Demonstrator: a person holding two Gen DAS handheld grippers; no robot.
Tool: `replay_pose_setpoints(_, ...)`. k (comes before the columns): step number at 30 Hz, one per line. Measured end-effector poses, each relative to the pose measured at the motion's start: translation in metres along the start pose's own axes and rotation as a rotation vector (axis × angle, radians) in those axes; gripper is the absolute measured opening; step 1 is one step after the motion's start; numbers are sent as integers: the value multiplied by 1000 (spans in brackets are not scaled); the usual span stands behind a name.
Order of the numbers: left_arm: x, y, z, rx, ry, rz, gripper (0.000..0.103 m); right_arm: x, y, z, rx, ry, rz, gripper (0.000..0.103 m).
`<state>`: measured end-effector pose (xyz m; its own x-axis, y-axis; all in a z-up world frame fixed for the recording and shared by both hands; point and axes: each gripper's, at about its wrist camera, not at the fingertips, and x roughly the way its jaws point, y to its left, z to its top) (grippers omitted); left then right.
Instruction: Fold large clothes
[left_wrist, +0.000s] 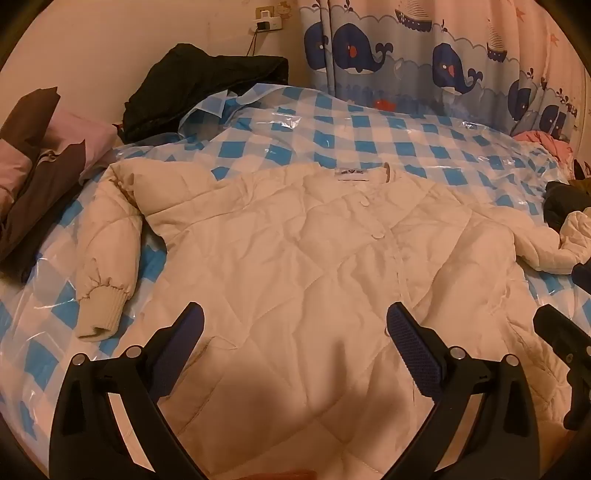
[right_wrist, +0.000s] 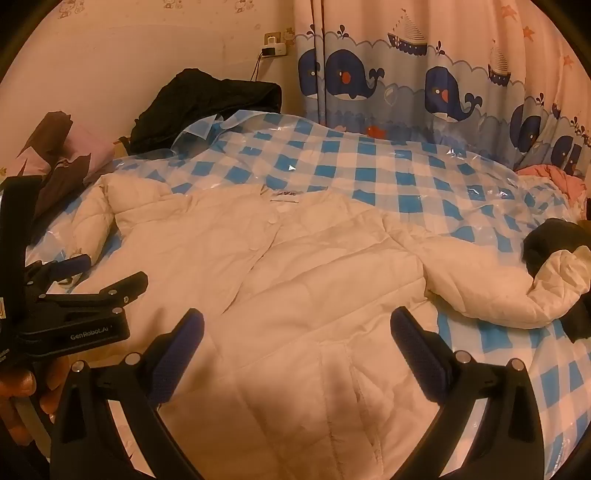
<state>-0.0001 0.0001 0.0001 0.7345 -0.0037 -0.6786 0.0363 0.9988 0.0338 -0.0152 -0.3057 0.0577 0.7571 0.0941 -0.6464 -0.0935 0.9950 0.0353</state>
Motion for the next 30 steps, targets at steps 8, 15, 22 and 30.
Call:
replay_pose_setpoints(8, 0, 0, 0, 2, -1, 3, 95, 0, 0, -1, 3, -2, -2, 97)
replay_pose_setpoints(15, 0, 0, 0, 1, 2, 2, 95, 0, 2, -1, 1, -2, -3, 97)
replay_pose_setpoints(22, 0, 0, 0, 2, 5, 1, 95, -1, 6, -1, -2, 2, -21, 97)
replay_pose_setpoints(30, 7, 3, -5, -3, 16, -2, 95, 0, -1, -1, -4, 4, -34, 97)
